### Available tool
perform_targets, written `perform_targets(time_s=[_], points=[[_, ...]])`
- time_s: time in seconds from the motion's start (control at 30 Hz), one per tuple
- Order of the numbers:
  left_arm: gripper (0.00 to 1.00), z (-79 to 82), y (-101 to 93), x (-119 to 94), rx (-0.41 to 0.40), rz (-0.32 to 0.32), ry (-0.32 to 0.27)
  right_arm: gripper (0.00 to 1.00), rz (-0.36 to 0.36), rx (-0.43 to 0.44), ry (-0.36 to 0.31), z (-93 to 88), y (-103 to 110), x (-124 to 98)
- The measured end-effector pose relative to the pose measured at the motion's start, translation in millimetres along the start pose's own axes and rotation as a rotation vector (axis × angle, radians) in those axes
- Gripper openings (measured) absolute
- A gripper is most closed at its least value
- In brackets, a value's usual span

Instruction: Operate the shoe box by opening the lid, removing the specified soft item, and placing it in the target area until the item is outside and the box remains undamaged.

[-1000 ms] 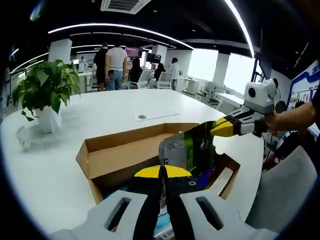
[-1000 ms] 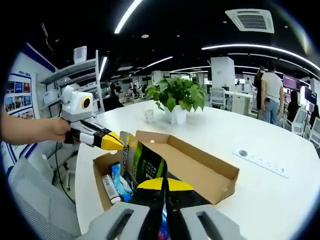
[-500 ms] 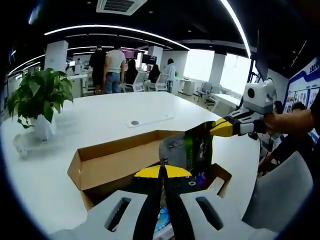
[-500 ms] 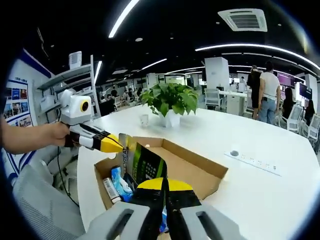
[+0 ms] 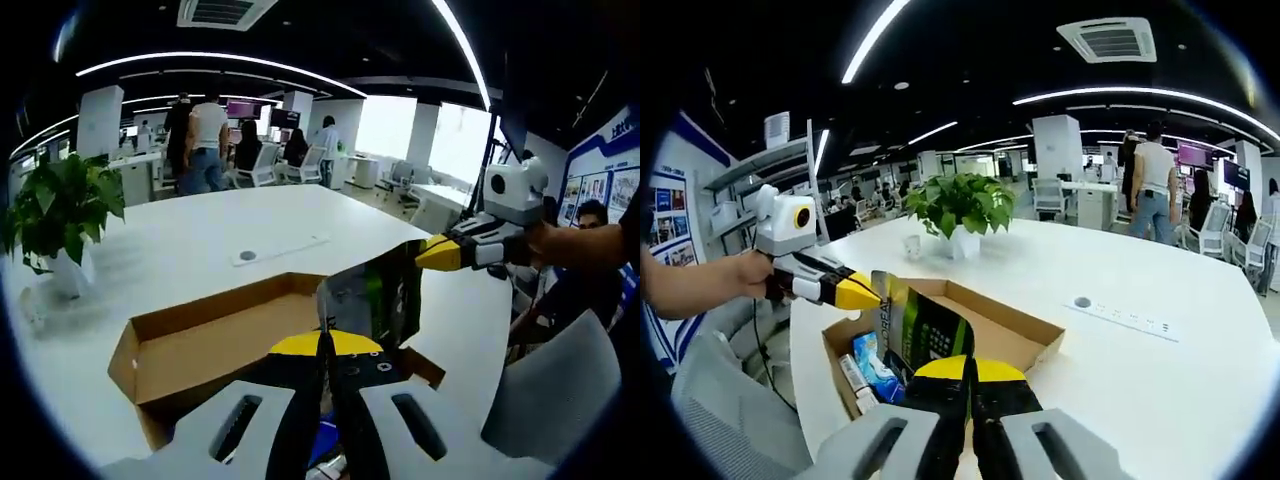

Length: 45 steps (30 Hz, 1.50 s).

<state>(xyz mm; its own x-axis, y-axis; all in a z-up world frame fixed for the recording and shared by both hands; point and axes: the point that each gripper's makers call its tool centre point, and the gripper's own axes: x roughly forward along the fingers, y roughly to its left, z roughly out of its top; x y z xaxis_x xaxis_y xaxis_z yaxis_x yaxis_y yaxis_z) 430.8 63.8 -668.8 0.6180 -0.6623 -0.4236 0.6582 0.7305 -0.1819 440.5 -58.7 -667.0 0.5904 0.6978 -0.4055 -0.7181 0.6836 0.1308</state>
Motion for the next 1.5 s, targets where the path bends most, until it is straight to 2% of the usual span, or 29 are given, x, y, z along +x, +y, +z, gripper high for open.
perform_targets(time_s=[0.57,0.9,1.5], points=[[0.00,5.9,-40.0,40,-0.002,-0.078,0.016,0.00,-0.090,0.031,0.015,-17.9,-40,-39],[0.00,5.8,-60.9,62,-0.005,-0.117,0.028,0.00,-0.138,0.041,0.028,-27.3,-58,-57],[0.00,4.4,-96.8,99,-0.001,-0.189,0.062,0.00,-0.223,0.060,0.055,-47.6,-101,-84]])
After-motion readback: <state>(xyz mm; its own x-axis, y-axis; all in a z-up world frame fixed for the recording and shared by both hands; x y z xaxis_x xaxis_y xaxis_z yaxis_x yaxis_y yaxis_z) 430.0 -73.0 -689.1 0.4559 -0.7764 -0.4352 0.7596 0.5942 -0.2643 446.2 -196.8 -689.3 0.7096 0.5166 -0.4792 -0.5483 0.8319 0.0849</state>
